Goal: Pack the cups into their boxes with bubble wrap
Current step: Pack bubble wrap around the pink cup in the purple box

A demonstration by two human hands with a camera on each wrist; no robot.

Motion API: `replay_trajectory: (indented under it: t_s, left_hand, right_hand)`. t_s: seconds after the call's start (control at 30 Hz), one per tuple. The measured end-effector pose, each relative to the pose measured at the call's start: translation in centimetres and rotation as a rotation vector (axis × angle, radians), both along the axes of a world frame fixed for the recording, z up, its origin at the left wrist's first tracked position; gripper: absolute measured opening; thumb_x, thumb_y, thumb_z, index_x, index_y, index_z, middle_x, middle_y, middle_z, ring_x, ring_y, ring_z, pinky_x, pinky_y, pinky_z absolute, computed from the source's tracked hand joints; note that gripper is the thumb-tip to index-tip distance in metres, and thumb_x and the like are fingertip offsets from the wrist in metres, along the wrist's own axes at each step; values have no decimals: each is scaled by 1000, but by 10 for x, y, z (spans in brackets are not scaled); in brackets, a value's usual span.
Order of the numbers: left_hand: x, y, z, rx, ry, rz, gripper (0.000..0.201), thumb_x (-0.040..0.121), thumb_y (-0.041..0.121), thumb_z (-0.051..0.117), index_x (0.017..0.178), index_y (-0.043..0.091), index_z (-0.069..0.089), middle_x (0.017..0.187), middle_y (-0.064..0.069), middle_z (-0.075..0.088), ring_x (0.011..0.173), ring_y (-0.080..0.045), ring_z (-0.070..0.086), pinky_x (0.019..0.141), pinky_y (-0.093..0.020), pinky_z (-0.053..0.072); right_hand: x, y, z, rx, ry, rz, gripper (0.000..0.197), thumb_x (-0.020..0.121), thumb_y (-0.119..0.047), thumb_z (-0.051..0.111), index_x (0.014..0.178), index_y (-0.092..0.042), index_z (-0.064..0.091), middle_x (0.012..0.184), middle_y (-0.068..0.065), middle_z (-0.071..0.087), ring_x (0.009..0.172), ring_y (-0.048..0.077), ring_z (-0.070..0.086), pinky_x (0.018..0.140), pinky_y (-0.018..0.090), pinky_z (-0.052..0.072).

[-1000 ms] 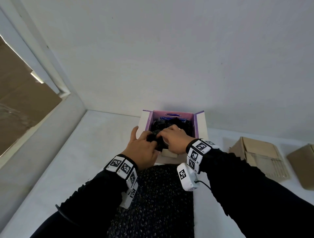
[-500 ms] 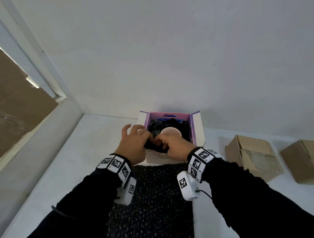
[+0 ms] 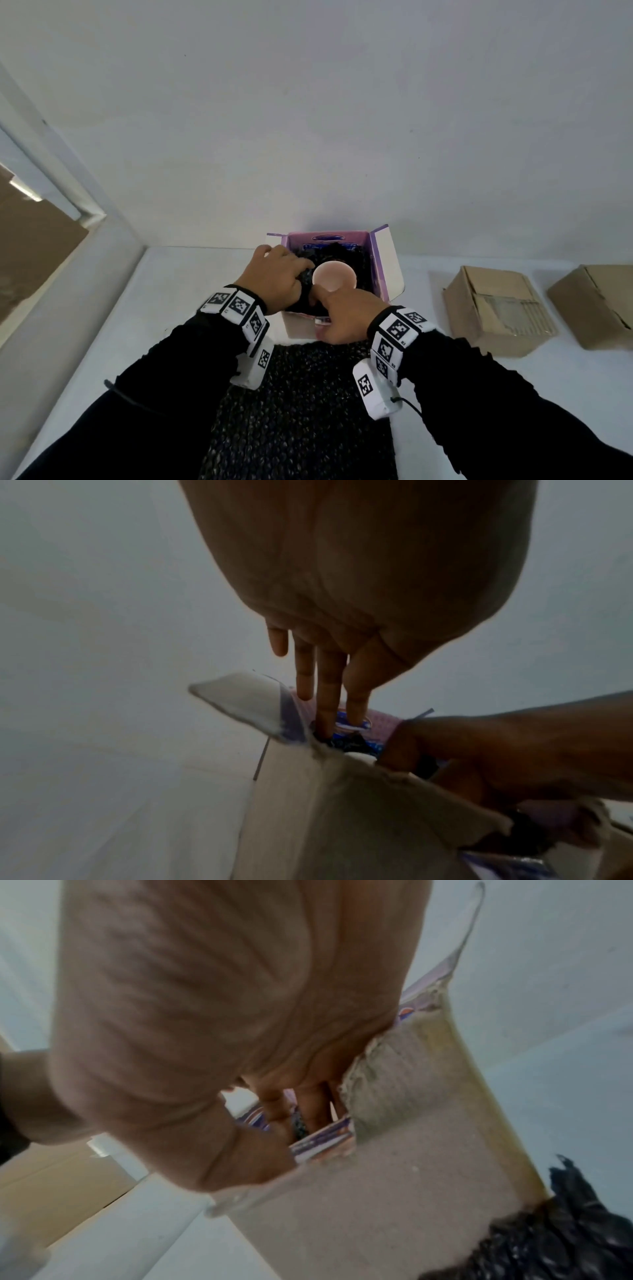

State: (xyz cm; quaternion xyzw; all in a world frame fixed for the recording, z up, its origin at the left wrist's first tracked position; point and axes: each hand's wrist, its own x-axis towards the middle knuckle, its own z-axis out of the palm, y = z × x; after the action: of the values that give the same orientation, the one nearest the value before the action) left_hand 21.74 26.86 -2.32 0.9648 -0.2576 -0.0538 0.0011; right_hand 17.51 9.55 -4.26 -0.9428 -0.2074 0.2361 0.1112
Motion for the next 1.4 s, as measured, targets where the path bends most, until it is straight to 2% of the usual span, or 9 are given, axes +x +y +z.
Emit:
replay_trajectory:
  t_s: [0.13, 0.3, 0.47, 0.53, 0.63, 0.83, 0.93, 1.17, 1.4]
  left_hand:
    - [15, -7, -4, 196, 124, -11, 48, 90, 36, 28, 132, 47, 49, 140, 16, 49, 144, -14, 12, 111, -61, -14]
    - [24, -9, -17, 352, 123, 0, 49, 92, 48, 21, 121, 44, 60, 144, 9, 44, 145, -19, -2, 103, -64, -24]
    - [19, -6, -25, 282, 96, 2, 49, 88, 52, 28, 116, 35, 65, 144, 1, 39, 145, -22, 2, 109, -63, -14]
    - [16, -2, -26, 208, -18, -45, 46, 86, 50, 34, 113, 30, 64, 127, 1, 49, 135, -22, 27, 113, -54, 2]
    - [5, 1, -35, 43, -136, -92, 54, 85, 56, 20, 99, 27, 63, 99, 6, 61, 104, -18, 55, 105, -44, 20]
    - [-21, 2, -54, -48, -177, -44, 74, 85, 78, 15, 77, 24, 66, 75, 8, 66, 98, -15, 55, 109, -53, 22]
    - [-27, -4, -51, 36, -108, 2, 84, 74, 88, 12, 86, 23, 65, 82, 10, 67, 112, -13, 48, 113, -56, 9]
    - [-18, -11, -40, 6, -175, 31, 107, 56, 101, 15, 118, 22, 54, 120, 2, 49, 122, -21, 41, 114, -58, 1]
    - [-2, -17, -33, 290, 28, 46, 148, 38, 102, 34, 151, 10, 7, 156, -10, 21, 146, -29, -3, 97, -69, -27]
  right_hand:
    - [3, -2, -5, -59, 58, 64, 54, 80, -43, 59, 131, -37, 43, 113, 3, 63, 96, 27, 61, 80, 38, 54]
    - [4, 4, -4, -144, 96, 90, 37, 79, -28, 57, 117, -26, 56, 94, 0, 61, 80, 22, 57, 76, 36, 53]
    - [5, -5, 5, 44, 114, -72, 20, 81, -35, 58, 94, -22, 64, 79, -3, 63, 75, 20, 59, 70, 32, 53]
    - [11, -16, 7, 44, -199, -151, 23, 82, -38, 55, 79, -16, 62, 73, -1, 61, 74, 21, 59, 69, 32, 48]
    - [18, -31, 1, -228, -596, -113, 34, 83, -46, 48, 90, -15, 60, 86, 4, 66, 86, 26, 59, 89, 43, 38]
    - [16, -41, -14, -356, -442, -59, 87, 83, -70, 8, 126, -9, 51, 102, 1, 69, 126, 26, 46, 112, 61, -14]
    - [17, -41, -14, -349, -374, -67, 102, 77, -83, 8, 136, -8, 42, 124, 4, 62, 140, 24, 31, 112, 60, -14]
    - [39, -29, -3, -329, -472, -111, 95, 63, -87, 46, 124, -14, 45, 121, 4, 59, 113, 25, 51, 106, 50, 21]
    - [58, -27, -18, -316, -277, -52, 126, 58, -84, 57, 152, -13, 11, 153, 1, 35, 138, 23, 33, 115, 55, -7]
